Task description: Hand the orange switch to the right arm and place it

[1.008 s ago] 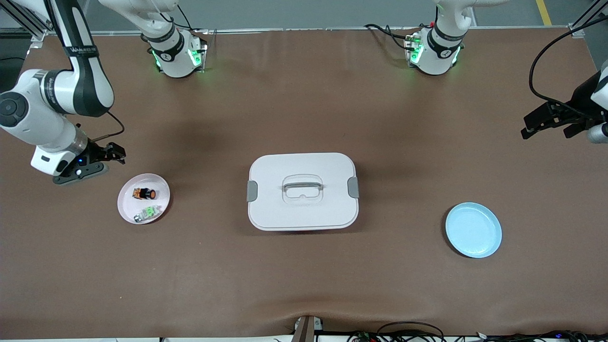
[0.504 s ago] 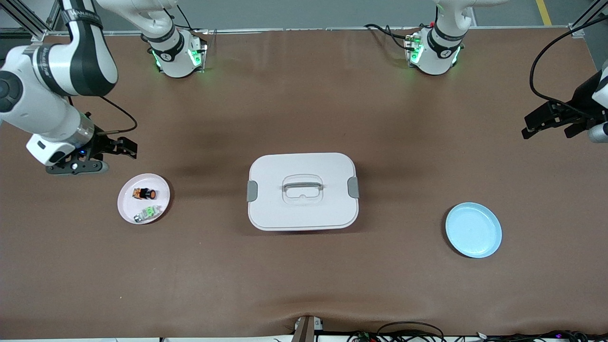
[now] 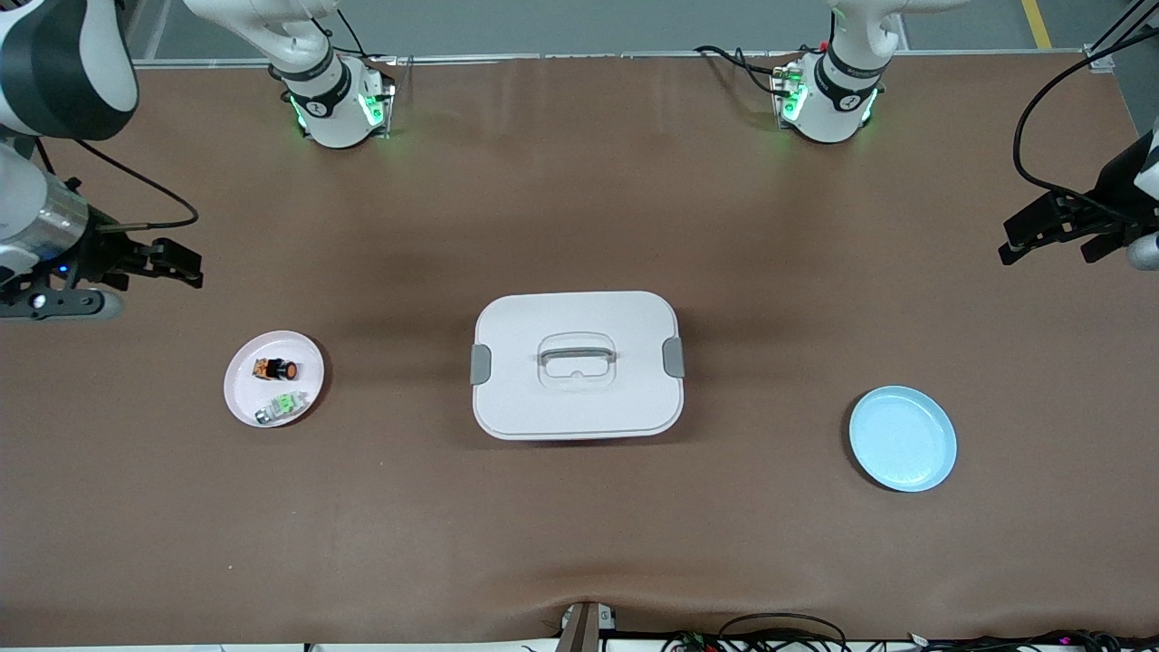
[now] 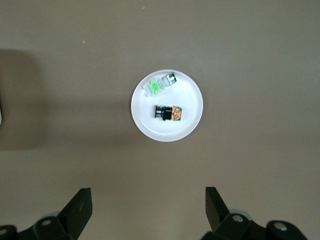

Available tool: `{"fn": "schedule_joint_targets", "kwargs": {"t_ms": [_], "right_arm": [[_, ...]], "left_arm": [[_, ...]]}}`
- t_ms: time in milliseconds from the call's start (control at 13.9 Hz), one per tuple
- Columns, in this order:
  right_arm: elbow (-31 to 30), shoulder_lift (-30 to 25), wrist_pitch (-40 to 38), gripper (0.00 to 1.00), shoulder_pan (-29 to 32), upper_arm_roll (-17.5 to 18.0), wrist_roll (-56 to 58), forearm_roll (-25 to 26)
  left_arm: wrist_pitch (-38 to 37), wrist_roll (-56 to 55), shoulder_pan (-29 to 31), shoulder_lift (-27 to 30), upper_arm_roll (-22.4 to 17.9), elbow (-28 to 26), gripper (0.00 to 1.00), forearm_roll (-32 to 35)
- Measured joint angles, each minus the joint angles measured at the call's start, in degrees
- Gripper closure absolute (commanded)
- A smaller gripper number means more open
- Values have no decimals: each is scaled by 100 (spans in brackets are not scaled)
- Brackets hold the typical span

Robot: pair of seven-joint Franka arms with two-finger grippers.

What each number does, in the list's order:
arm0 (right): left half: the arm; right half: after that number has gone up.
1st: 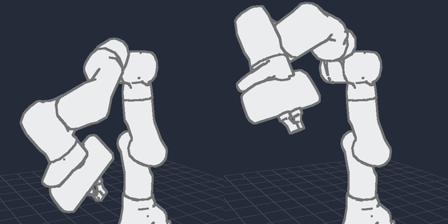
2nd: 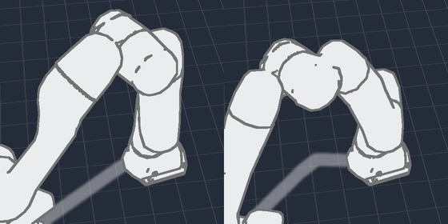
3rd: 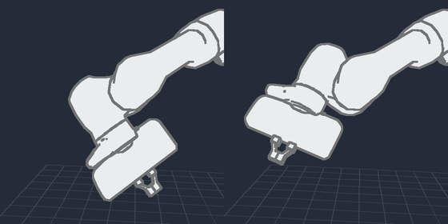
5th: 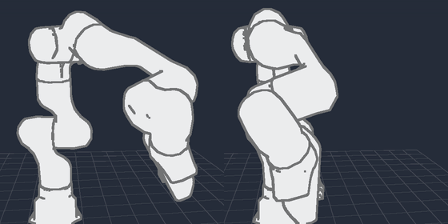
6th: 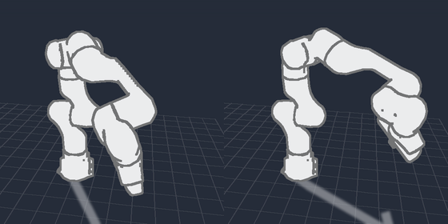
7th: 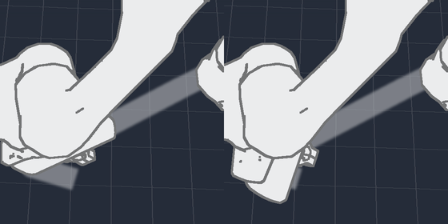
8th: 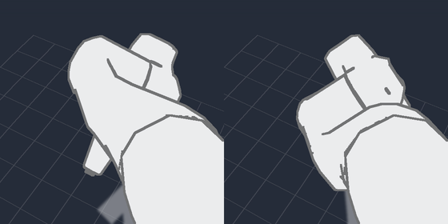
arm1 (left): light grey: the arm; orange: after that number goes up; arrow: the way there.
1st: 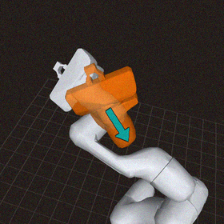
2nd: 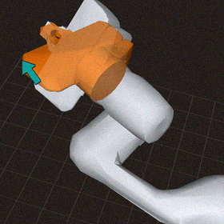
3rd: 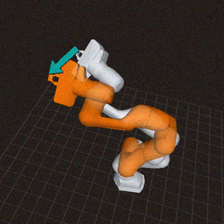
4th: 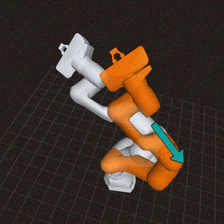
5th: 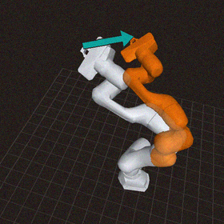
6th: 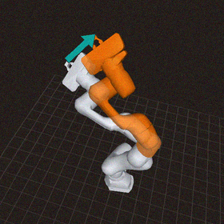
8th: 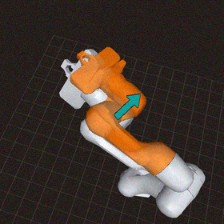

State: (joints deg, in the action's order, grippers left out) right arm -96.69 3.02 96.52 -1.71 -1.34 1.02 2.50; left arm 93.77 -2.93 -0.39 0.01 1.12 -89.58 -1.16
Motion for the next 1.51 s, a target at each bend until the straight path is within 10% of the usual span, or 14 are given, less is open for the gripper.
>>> {"fn": "schedule_joint_targets", "kwargs": {"t_ms": [1512], "right_arm": [[1439,51,-1172,0,178,-50,618,-175]], "left_arm": [[-425,0,-16,-10,185,122,0,26]]}}
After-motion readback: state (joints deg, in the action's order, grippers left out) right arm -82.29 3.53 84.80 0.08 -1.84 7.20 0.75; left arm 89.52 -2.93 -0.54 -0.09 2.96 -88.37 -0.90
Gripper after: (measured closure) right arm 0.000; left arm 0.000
